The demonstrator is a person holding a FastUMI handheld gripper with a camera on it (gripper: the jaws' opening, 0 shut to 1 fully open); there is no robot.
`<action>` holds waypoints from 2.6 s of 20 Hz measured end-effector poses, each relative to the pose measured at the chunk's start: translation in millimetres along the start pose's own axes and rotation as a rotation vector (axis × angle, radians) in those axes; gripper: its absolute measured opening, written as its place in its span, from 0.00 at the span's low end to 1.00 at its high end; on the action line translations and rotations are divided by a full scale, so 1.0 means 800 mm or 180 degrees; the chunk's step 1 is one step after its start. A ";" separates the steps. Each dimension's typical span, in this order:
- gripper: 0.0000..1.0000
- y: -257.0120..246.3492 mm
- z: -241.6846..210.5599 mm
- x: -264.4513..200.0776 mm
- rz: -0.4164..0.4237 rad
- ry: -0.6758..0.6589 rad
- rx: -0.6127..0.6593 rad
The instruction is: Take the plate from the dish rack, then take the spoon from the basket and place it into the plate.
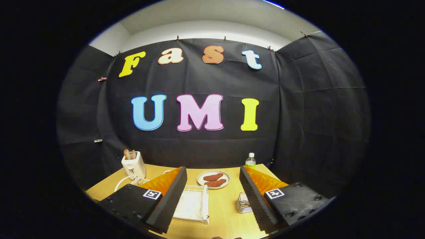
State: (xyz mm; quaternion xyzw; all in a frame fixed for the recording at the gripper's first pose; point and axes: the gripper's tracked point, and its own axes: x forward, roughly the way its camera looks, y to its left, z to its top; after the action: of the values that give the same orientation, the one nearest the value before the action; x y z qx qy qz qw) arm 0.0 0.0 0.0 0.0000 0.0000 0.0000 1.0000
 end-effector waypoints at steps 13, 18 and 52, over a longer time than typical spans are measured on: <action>0.97 0.018 -0.007 0.002 0.0210 0.0187 -0.0246; 0.97 0.033 -0.005 0.005 0.0236 0.0180 -0.0116; 0.32 0.173 -0.255 0.202 0.0013 0.2308 -0.0151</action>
State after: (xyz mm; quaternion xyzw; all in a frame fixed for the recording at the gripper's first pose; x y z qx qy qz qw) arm 161.2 138.4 -204.1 -0.0231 0.3547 0.0020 0.9347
